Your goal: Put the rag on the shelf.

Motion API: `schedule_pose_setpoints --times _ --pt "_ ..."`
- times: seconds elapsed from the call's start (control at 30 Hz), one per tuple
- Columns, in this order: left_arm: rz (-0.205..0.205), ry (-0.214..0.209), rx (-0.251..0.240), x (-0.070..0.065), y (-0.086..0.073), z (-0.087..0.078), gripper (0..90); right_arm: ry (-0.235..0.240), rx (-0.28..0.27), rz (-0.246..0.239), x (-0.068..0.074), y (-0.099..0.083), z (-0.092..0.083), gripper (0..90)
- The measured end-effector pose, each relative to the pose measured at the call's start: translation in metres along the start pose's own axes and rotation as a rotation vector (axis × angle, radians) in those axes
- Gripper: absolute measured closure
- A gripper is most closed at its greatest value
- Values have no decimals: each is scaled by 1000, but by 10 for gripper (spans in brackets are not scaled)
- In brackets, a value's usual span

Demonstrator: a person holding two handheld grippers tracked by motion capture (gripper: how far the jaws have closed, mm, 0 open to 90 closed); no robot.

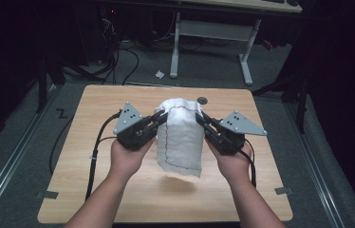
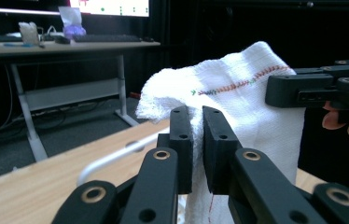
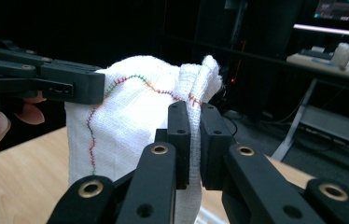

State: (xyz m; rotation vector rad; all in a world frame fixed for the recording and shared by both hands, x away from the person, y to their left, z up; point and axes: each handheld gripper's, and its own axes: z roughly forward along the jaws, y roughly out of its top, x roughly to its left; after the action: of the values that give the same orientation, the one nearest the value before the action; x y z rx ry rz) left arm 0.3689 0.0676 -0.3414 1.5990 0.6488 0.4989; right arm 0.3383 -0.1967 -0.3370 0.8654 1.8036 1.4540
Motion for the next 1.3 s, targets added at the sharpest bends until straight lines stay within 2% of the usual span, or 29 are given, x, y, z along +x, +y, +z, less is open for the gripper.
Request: schedule_pose_setpoints --times 0.1,0.3,0.7,0.77,0.87,0.97,1.07,1.3 --pt "4 3 -8 3 7 1 836 6 -13 0 -5 11 2 850" --pt "44 27 -1 11 20 11 835 -7 -19 -2 -10 23 8 850" --pt "29 57 21 38 35 42 836 -37 1 53 -37 26 40 850" --pt "8 59 35 47 38 50 836 -40 8 58 -42 29 50 850" --pt "-18 62 30 54 40 58 836 -31 -1 88 -50 30 58 850" --pt "-9 68 34 56 42 64 836 -38 4 112 -57 31 67 850" --pt "-29 75 32 64 44 74 836 -49 15 117 -65 32 75 850" --pt "-21 88 52 76 40 95 835 -58 50 146 -92 29 100 850"
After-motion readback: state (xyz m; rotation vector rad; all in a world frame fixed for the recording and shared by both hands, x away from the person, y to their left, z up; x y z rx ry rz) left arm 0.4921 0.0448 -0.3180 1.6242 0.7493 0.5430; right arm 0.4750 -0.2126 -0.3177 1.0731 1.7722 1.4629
